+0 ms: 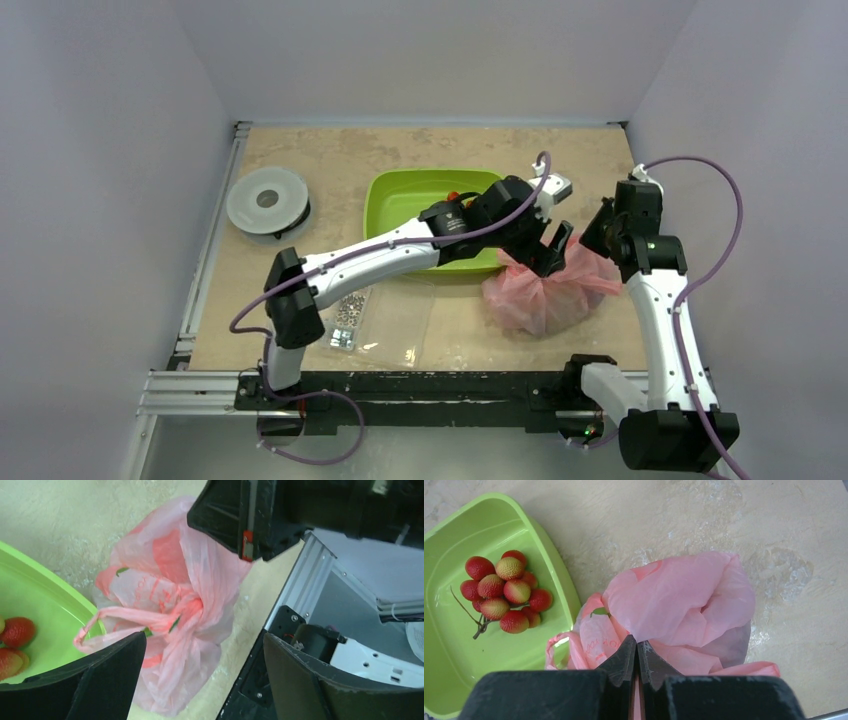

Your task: Take the fake fruits out of the plastic bag

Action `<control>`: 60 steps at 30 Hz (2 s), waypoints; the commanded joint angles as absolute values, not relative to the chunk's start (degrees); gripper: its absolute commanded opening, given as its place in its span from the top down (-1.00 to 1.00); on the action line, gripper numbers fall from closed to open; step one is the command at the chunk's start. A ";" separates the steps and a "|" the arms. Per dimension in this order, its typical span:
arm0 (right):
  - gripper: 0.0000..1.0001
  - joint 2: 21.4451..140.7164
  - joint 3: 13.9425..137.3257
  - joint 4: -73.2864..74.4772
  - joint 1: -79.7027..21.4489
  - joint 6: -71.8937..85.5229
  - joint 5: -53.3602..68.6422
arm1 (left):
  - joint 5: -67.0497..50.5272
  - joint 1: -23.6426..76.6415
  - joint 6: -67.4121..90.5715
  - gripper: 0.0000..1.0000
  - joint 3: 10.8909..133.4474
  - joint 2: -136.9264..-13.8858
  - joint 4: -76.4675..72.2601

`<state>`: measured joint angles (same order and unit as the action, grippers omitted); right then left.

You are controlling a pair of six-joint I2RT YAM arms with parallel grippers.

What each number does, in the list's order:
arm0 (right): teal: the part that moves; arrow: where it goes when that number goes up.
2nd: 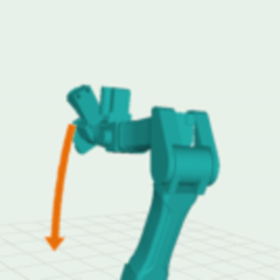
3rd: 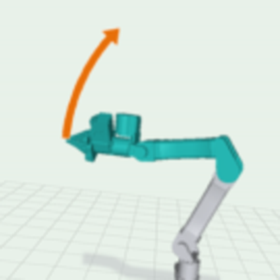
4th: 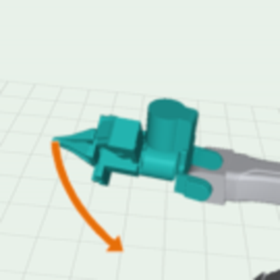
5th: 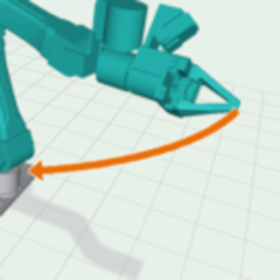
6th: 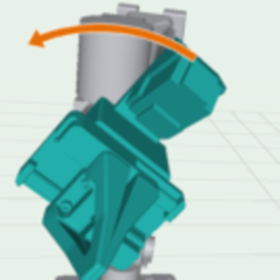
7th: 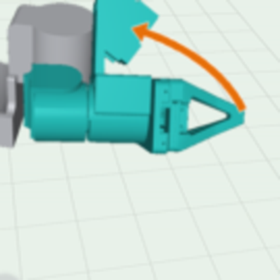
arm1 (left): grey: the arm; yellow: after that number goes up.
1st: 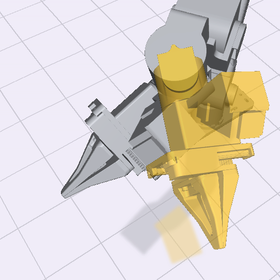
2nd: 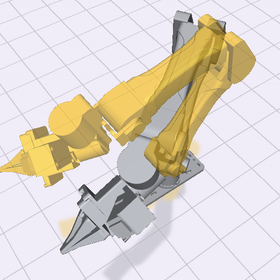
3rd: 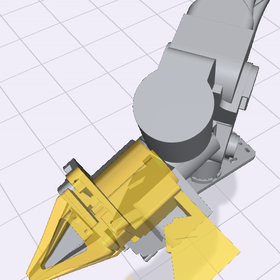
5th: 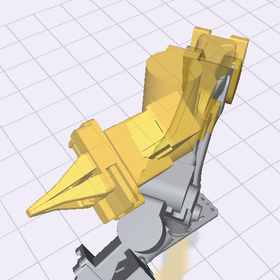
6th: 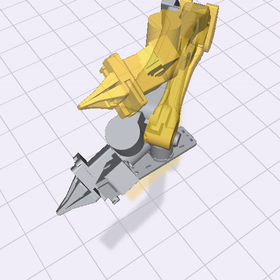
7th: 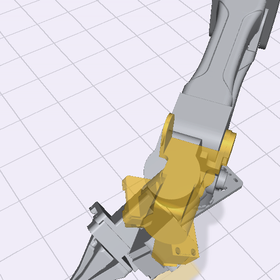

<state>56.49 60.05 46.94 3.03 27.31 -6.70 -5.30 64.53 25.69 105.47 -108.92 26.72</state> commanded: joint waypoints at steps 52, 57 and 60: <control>-0.69 54.37 59.13 54.87 2.89 30.26 -0.35 | -15.02 58.73 42.95 1.00 89.93 -113.08 14.20; -0.68 51.46 56.13 56.98 2.84 32.61 5.46 | -16.99 58.71 41.20 1.00 93.13 -114.56 15.75; -0.60 49.22 52.20 52.83 2.88 35.16 6.51 | -17.48 58.71 41.00 1.00 93.29 -114.75 14.93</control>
